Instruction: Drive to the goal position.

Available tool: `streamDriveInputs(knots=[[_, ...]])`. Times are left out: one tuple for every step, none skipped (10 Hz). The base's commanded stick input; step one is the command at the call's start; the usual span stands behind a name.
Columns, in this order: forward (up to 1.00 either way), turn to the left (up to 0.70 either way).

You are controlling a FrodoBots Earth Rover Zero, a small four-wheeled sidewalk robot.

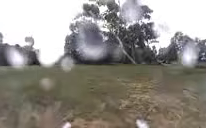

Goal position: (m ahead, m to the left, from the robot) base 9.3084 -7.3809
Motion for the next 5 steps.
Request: streamDriveInputs(knots=[[1.0,0.0],[1.0,0.0],[1.0,0.0],[1.0,0.0],[1.0,0.0]])
